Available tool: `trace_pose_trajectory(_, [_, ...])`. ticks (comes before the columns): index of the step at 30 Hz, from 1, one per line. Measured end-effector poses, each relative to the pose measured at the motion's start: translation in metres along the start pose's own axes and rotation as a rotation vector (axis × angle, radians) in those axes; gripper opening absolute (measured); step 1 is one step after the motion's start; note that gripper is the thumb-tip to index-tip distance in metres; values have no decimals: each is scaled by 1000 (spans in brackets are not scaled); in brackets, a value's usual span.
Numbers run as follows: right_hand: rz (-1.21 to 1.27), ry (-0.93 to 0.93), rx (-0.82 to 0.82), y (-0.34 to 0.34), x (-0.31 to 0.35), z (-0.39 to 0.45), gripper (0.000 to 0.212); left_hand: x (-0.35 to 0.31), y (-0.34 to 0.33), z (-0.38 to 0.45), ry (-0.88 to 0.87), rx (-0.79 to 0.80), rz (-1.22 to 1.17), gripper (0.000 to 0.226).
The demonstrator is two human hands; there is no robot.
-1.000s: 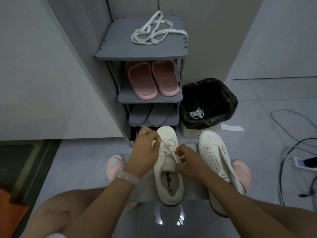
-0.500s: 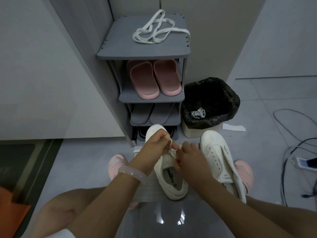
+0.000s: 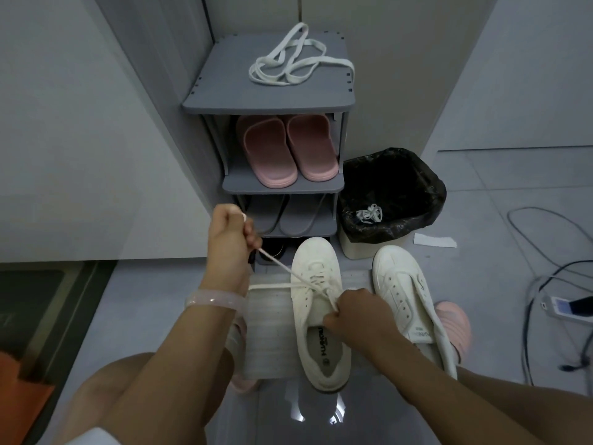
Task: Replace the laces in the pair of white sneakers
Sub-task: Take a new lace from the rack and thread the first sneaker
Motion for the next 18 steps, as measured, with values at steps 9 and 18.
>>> trace_pose_trajectory(9, [451, 28, -30, 26, -28, 6, 21, 71, -51, -26, -287, 275, 1438, 21])
trace_pose_trajectory(18, [711, 126, -4, 0, -8, 8, 76, 109, -62, -36, -293, 361, 1576, 22])
Point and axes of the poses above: each hand's wrist, its own z-axis towards the middle knuckle, its own y-axis out of the back of the hand, x = y × z, the point moved 8 cm from there along z, towards the middle knuckle, and after that the axes turned 15 degrees about y, right-handed, at the moved point
